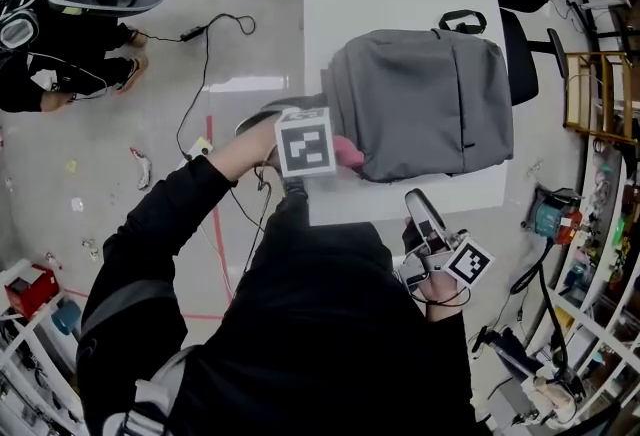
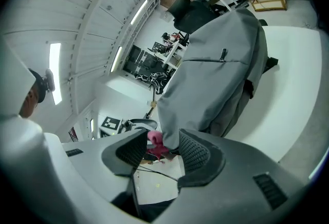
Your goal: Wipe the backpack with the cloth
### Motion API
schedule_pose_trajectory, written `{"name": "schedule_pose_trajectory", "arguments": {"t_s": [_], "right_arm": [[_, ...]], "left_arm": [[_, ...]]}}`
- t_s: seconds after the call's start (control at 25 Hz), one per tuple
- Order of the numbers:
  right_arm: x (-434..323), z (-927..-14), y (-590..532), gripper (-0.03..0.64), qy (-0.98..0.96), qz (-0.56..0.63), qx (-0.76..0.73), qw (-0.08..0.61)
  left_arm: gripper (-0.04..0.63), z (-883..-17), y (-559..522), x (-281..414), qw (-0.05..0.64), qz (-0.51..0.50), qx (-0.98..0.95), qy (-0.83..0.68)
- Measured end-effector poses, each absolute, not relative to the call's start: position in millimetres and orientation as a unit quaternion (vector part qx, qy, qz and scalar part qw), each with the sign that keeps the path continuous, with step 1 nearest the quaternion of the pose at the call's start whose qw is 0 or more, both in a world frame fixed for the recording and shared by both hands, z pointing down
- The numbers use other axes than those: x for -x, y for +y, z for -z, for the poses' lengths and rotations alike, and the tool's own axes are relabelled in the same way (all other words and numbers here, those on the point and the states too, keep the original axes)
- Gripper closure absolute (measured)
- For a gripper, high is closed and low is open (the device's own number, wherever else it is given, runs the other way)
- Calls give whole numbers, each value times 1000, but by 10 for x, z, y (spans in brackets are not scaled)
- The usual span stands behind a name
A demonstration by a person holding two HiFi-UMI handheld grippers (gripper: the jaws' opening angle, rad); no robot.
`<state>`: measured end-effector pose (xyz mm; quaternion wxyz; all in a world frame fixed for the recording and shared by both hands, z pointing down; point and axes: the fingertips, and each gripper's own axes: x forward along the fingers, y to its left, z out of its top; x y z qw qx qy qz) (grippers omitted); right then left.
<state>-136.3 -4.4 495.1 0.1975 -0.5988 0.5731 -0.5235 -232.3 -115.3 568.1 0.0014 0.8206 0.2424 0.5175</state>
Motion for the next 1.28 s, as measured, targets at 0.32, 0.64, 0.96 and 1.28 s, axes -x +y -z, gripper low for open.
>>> {"name": "schedule_pose_trajectory", "arguments": {"t_s": [0.32, 0.64, 0.96, 1.28], "right_arm": [[1351, -4950, 0, 416, 571, 520, 602, 202], [1368, -4748, -196, 417, 609, 470, 619, 159], [1691, -3893, -839, 413, 730, 379, 535, 195], [1866, -4007, -1126, 344, 754, 440, 443, 204]], "left_arm": [[472, -5580, -2765, 1879, 102, -436, -894, 7], [472, -4741, -2121, 1780, 280, -198, -939, 8], [472, -4065, -1236, 1978, 478, -11, -867, 137], [471, -4088, -890, 1979, 235, -118, -959, 106]]}}
